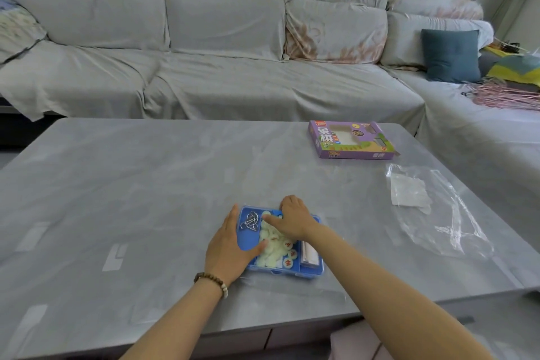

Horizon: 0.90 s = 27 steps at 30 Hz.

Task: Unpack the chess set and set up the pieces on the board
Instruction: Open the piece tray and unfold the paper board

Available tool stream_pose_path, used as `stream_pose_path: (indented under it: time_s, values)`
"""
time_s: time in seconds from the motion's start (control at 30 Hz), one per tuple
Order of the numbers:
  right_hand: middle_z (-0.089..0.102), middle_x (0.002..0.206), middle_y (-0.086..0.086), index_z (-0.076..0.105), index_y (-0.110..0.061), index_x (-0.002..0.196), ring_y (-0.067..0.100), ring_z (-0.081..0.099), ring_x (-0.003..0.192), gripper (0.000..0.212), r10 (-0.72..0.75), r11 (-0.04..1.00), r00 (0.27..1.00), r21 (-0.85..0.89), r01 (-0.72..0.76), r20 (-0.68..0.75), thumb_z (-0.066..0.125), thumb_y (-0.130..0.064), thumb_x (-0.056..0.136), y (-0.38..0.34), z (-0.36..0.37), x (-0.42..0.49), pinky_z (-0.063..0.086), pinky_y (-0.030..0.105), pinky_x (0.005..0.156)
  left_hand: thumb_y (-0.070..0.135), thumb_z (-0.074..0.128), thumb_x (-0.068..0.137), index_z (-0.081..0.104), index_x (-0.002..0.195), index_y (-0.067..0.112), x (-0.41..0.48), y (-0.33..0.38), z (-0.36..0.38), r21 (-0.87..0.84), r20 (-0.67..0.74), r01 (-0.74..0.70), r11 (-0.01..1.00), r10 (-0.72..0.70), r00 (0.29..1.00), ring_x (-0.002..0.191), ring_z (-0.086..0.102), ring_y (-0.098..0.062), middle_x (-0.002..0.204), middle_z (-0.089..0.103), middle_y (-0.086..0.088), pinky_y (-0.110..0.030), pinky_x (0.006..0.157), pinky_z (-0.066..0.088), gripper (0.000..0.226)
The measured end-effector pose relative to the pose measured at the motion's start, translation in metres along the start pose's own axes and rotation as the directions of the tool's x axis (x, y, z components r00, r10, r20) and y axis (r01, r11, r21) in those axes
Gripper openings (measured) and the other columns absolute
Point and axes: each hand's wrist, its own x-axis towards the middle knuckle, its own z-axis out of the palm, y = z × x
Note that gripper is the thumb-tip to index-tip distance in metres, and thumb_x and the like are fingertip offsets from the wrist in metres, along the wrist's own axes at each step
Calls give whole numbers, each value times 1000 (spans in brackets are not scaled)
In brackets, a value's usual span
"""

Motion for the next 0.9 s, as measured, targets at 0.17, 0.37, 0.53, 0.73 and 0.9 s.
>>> stream_pose_path:
  time_s: [0.17, 0.37, 0.53, 0.73, 0.9]
  values:
    - [48, 95, 7, 43, -9, 94, 19, 44, 86, 38, -18, 987, 1000, 158, 22, -23, 53, -45, 90, 9, -20, -5, 36, 28, 74, 66, 68, 65, 32, 140, 27, 1, -5, 5, -43, -103, -77, 996, 73, 992, 118, 48, -13, 129, 46, 13, -29, 96, 42, 91]
    - [59, 95, 3, 50, -13, 97, 17, 56, 89, 22, -116, 909, 993, 401, 115, -21, 57, -33, 91, 15, -47, -21, 45, 31, 79, 83, 59, 52, 51, 105, 30, 6, -11, 3, -232, -16, -58, 971, 55, 998, 95, 55, -12, 101, 56, 9, -37, 83, 51, 76]
    - [49, 129, 9, 46, -7, 125, 22, 48, 118, 48, 233, 903, 942, 414, -117, -241, 60, -35, 88, 72, -50, -44, 40, 32, 97, 58, 69, 61, 46, 100, 18, 7, -6, 1, -326, 35, 36, 945, -27, 999, 87, 61, -13, 101, 61, 1, -32, 73, 55, 60]
    - [64, 102, 14, 51, 1, 118, 22, 64, 80, 51, 365, 611, 860, 605, -510, 357, 67, -33, 84, 117, -35, -86, 54, 37, 80, 52, 64, 76, 49, 98, 14, 19, 7, 11, -346, -62, 154, 926, -187, 980, 87, 63, -23, 96, 62, -3, -44, 77, 54, 46]
    - [58, 72, 12, 51, -1, 118, 20, 54, 59, 39, 525, 437, 843, 814, -383, 115, 66, -3, 82, 133, -27, -70, 50, 24, 54, 47, 54, 87, 52, 105, 11, 43, 35, 10, -652, 49, 299, 696, -356, 933, 93, 62, -24, 106, 64, -8, -36, 78, 52, 40]
